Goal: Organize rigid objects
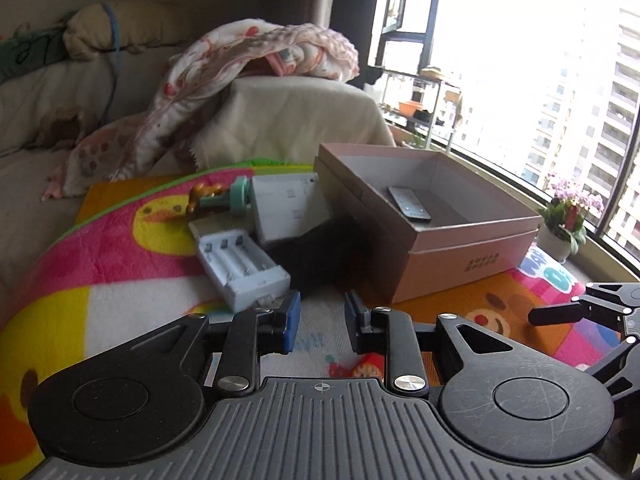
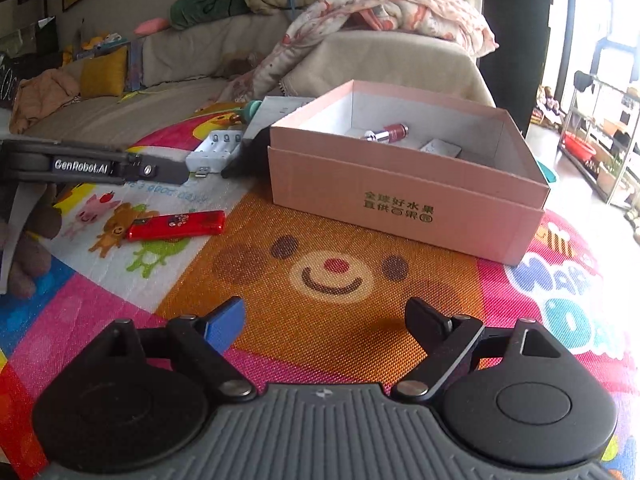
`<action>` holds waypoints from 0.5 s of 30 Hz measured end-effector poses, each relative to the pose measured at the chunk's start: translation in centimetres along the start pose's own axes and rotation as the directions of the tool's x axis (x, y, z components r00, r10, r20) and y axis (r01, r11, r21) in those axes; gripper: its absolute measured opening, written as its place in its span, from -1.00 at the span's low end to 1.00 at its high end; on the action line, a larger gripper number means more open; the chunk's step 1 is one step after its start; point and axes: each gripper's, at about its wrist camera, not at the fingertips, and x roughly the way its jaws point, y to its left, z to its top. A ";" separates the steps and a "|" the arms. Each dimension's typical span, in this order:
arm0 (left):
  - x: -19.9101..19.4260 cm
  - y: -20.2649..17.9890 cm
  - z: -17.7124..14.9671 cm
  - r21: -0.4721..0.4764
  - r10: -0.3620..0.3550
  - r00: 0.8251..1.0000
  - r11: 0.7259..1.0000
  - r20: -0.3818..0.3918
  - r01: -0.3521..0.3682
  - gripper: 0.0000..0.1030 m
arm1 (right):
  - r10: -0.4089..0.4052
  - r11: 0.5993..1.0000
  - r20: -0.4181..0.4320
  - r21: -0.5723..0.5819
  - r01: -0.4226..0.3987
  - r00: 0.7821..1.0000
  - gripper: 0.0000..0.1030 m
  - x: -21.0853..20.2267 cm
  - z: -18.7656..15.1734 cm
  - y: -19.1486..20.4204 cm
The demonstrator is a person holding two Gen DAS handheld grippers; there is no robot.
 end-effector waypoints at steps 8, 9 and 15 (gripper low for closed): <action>4.6 -1.6 4.4 0.384 -0.075 0.995 0.918 -0.072 0.097 -0.39 | 0.036 0.999 0.001 0.040 -0.036 0.999 0.75 0.0 -0.1 -0.6; 5.5 -1.4 4.8 0.387 -0.068 0.993 0.917 -0.096 0.100 -0.39 | 0.039 0.998 0.002 0.043 -0.039 0.999 0.75 0.0 -0.1 -0.7; 8.8 0.3 5.9 0.295 -0.171 0.966 0.929 -0.194 0.224 -0.12 | 0.057 0.996 0.007 0.064 -0.057 0.998 0.77 0.0 0.0 -1.0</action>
